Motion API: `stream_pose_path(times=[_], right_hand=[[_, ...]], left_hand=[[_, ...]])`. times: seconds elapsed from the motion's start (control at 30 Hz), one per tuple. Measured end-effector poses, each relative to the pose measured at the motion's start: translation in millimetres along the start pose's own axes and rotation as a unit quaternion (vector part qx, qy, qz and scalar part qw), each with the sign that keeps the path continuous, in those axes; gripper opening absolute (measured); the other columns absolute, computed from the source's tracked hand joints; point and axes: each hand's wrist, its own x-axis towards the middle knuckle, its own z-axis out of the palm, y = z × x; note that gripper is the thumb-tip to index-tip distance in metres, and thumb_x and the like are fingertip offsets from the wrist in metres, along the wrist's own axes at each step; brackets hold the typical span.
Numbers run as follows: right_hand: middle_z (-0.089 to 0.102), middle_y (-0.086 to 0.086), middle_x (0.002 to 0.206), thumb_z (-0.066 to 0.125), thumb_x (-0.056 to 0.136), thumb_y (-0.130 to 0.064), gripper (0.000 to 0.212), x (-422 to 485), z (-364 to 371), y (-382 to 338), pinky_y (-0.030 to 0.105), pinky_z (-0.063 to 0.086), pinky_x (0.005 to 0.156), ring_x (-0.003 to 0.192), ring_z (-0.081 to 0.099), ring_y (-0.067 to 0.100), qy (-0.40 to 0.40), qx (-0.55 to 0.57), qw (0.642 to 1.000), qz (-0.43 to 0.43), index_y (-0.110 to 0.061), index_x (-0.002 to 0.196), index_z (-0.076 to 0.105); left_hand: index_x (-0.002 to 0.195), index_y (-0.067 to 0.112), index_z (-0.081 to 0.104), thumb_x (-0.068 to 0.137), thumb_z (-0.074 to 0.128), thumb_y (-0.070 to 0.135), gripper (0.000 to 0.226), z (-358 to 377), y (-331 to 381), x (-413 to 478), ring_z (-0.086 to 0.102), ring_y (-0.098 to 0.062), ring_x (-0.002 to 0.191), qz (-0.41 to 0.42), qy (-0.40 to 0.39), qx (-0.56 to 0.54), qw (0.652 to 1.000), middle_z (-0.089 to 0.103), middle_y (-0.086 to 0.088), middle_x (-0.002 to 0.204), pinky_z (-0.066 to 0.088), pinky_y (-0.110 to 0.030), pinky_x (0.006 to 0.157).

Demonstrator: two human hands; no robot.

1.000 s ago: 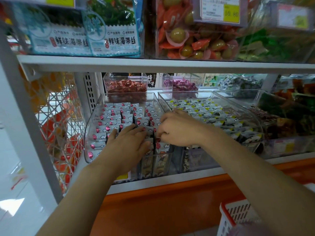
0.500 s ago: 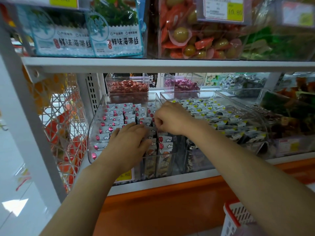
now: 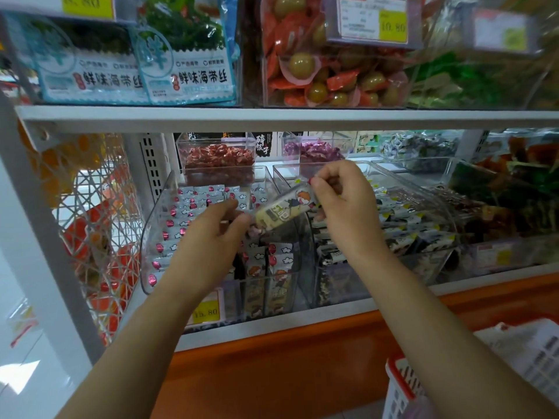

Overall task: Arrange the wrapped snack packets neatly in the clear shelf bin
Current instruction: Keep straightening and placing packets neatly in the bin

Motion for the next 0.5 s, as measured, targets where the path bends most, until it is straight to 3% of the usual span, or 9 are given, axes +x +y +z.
stream_pose_path(times=[0.13, 0.3, 0.43, 0.5], right_hand=[[0.056, 0.002, 0.076, 0.05, 0.095, -0.008, 0.01, -10, -2, 7, 0.025, 0.055, 0.054, 0.06, 0.057, 0.006, -0.013, 0.146, 0.98, 0.132, -0.01, 0.087, 0.055], [0.061, 0.001, 0.071, 0.056, 0.092, -0.01, 0.011, -12, -5, 16, 0.02, 0.05, 0.047, 0.057, 0.058, 0.009, -0.02, 0.224, 0.957, 0.185, -0.01, 0.084, 0.064], [0.065, 0.001, 0.065, 0.058, 0.088, -0.005, 0.009, -12, -4, 19, 0.018, 0.05, 0.048, 0.051, 0.058, 0.008, -0.025, 0.341, 0.911, 0.229, -0.007, 0.086, 0.067], [0.068, 0.002, 0.067, 0.056, 0.086, 0.003, 0.014, -11, -5, 20, 0.019, 0.052, 0.051, 0.054, 0.061, 0.009, -0.037, 0.392, 0.885, 0.248, -0.005, 0.09, 0.067]], left_hand=[[0.09, 0.028, 0.066, 0.095, 0.047, 0.026, 0.02, -2, 6, -3, 0.061, -0.016, 0.073, -0.063, -0.013, -0.164, 0.984, 0.065, -0.003, 0.089, 0.05, -0.014, 0.05], [0.09, 0.016, 0.072, 0.09, 0.053, 0.032, 0.025, -2, 0, -1, 0.066, -0.019, 0.083, -0.111, -0.016, -0.273, 0.955, 0.069, -0.008, 0.097, 0.052, -0.015, 0.064], [0.061, 0.013, 0.072, 0.089, 0.055, 0.029, 0.037, -4, 1, -1, 0.067, -0.011, 0.069, -0.16, -0.014, -0.37, 0.915, 0.07, -0.001, 0.069, 0.052, -0.014, 0.062], [0.055, 0.011, 0.07, 0.09, 0.054, 0.027, 0.041, -3, 2, -1, 0.067, -0.01, 0.066, -0.172, 0.0, -0.39, 0.905, 0.07, -0.001, 0.066, 0.053, -0.014, 0.06]])
